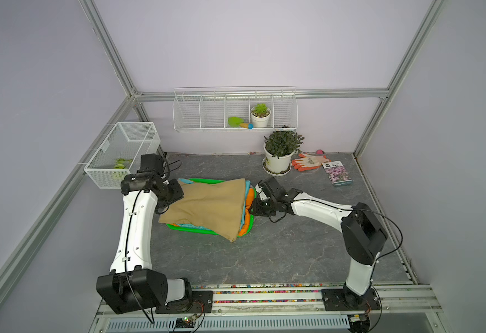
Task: Put the folded long pants in the basket
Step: Move the basket to the center of the board.
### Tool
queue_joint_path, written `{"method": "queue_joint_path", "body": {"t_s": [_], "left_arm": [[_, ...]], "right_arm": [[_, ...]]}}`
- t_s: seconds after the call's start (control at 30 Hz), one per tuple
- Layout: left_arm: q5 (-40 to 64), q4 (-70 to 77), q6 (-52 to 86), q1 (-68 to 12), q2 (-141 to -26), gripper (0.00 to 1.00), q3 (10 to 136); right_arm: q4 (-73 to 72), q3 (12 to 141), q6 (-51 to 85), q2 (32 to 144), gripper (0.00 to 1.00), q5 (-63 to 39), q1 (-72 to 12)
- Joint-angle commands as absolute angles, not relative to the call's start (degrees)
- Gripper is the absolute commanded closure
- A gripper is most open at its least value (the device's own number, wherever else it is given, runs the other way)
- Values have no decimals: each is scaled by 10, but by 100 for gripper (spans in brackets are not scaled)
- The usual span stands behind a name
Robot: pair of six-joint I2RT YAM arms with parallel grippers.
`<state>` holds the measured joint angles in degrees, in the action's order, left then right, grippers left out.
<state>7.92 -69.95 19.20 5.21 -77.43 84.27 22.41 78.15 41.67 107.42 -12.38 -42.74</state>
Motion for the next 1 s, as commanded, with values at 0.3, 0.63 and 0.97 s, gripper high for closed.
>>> {"method": "queue_joint_path", "body": {"t_s": [0.3,0.63,0.97], "left_arm": [[385,-591,173,1,-768,59,757],[446,-523,193,-62,-802,67,690],[296,-515,263,-25,-773,40,692]], "right_arm": [[448,697,238,953,51,-37,-260],[490,754,222,851,40,-35,-251],[398,687,248,784,35,-161,-294]]}}
